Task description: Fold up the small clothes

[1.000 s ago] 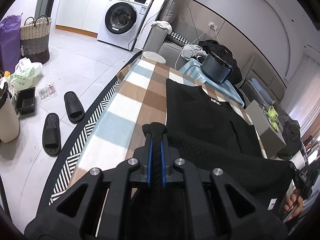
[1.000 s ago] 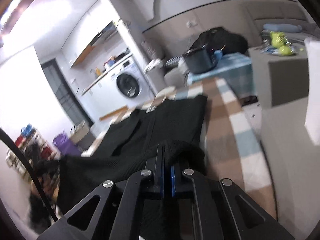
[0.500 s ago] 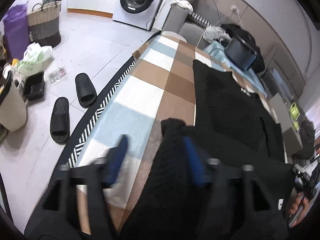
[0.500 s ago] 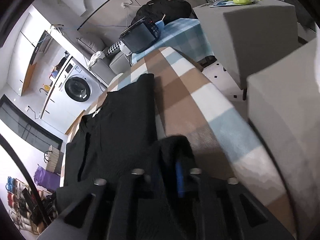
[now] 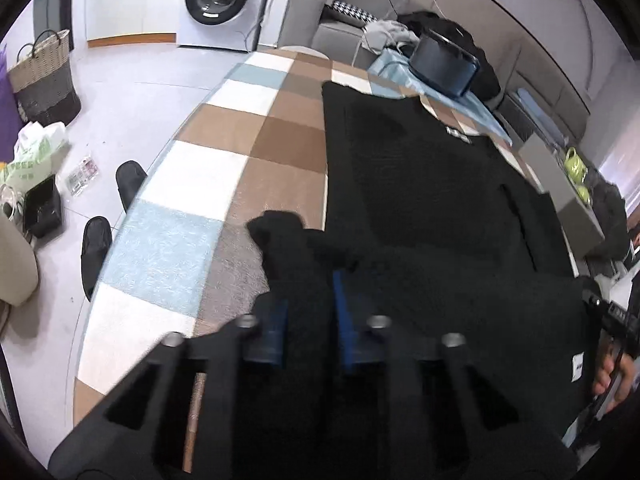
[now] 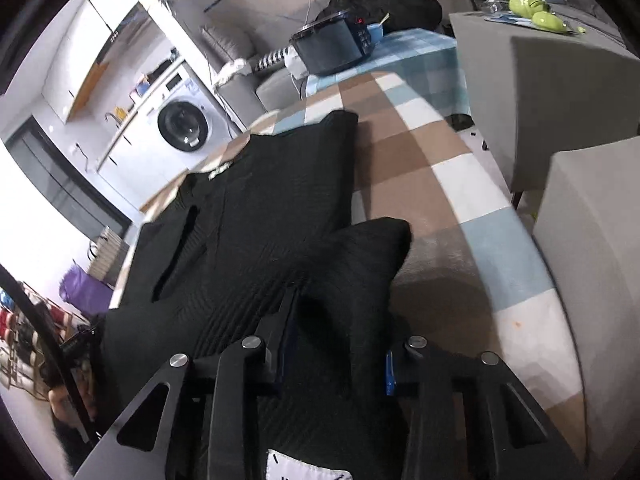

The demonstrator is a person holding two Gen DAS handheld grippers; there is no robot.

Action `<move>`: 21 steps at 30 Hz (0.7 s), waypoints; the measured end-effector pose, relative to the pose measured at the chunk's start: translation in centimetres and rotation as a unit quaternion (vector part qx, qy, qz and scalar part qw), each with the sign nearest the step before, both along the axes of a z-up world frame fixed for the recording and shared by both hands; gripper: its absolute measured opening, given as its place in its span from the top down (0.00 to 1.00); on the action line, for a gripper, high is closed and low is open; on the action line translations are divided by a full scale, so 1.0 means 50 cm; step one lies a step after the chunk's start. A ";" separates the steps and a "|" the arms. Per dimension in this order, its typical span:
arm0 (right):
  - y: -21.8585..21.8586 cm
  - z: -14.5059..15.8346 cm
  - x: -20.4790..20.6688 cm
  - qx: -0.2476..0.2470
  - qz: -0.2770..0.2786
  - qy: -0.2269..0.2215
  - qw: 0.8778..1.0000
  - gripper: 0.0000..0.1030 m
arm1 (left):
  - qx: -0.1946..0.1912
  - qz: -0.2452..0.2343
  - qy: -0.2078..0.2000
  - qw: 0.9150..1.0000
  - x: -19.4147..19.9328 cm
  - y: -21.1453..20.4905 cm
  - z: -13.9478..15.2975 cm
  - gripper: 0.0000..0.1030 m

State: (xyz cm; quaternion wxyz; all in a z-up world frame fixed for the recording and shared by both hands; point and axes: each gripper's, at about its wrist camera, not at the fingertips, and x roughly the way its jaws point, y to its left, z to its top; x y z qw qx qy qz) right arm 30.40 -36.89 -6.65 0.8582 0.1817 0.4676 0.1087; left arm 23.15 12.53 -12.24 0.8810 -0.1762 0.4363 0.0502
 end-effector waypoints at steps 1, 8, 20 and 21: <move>0.003 -0.004 0.004 -0.006 0.001 0.005 1.000 0.75 | 0.004 -0.001 -0.001 1.000 -0.002 -0.005 0.001 0.89; 0.017 -0.001 -0.027 -0.025 0.015 0.006 1.000 0.81 | 0.023 -0.019 -0.001 1.000 -0.046 -0.024 0.004 0.91; -0.003 0.007 -0.132 -0.013 0.018 0.016 1.000 0.81 | 0.014 0.013 -0.019 1.000 -0.195 0.020 0.024 0.91; -0.007 0.010 -0.133 -0.013 0.013 0.011 1.000 0.81 | 0.014 0.020 -0.023 0.999 -0.198 0.026 0.028 0.91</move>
